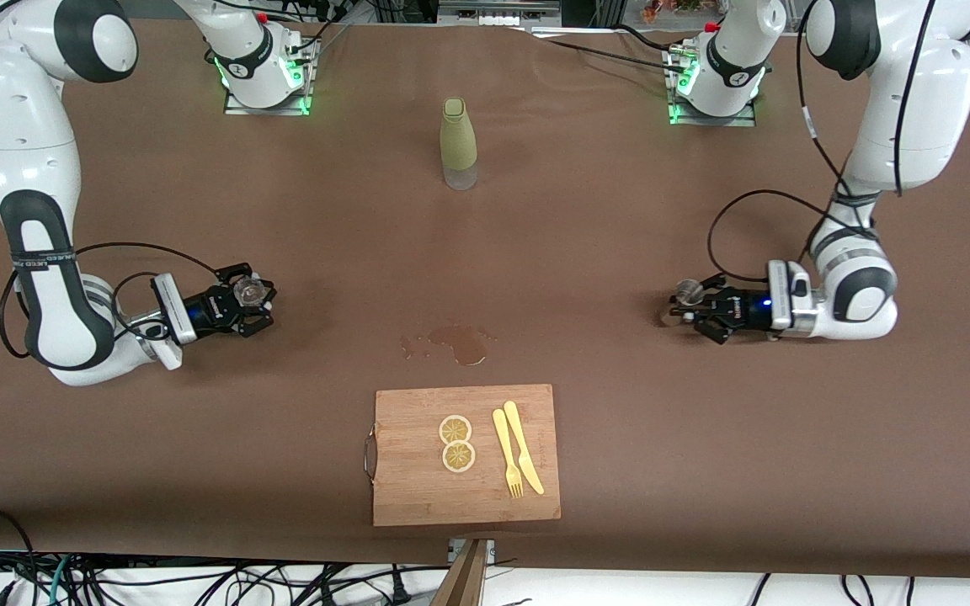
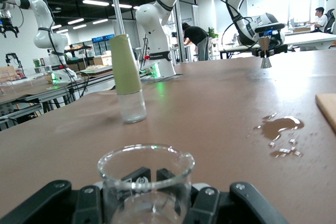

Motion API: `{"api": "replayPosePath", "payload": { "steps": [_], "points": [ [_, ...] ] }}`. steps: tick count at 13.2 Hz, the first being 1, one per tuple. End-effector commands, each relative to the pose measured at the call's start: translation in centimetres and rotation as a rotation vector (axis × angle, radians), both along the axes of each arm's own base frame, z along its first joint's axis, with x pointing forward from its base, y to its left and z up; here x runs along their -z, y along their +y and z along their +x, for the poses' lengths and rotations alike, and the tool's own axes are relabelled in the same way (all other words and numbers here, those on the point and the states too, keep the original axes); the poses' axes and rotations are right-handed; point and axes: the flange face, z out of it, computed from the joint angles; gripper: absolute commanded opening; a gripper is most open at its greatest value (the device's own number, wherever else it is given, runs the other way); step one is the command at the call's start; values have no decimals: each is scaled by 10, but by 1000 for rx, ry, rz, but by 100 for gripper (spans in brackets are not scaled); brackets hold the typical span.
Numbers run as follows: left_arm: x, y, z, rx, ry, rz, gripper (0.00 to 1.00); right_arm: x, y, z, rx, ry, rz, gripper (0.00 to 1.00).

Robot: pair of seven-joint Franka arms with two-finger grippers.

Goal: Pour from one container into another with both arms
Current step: 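Upright the beaker and carry it back with the right gripper while the left gripper withdraws, then lower the beaker to the table and open the right gripper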

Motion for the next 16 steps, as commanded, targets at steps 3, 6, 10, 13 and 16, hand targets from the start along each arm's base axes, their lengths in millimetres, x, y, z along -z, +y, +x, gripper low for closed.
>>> {"api": "replayPosePath", "payload": {
  "steps": [3,6,10,13,16],
  "points": [
    [1,78,-33,11,-56,44,0,19,-16,-14,-67,12,-24,0],
    [0,107,-41,14,-77,8,0,36,-18,-24,-97,2,-8,0],
    [-1,129,-44,20,-108,-5,0,74,-16,-36,-82,18,7,0],
    [6,140,-44,19,-129,-2,0,79,-18,-35,-73,3,-12,20],
    [18,142,-43,23,-136,-1,0,78,-19,-35,-79,6,-15,100]
  ]
}}
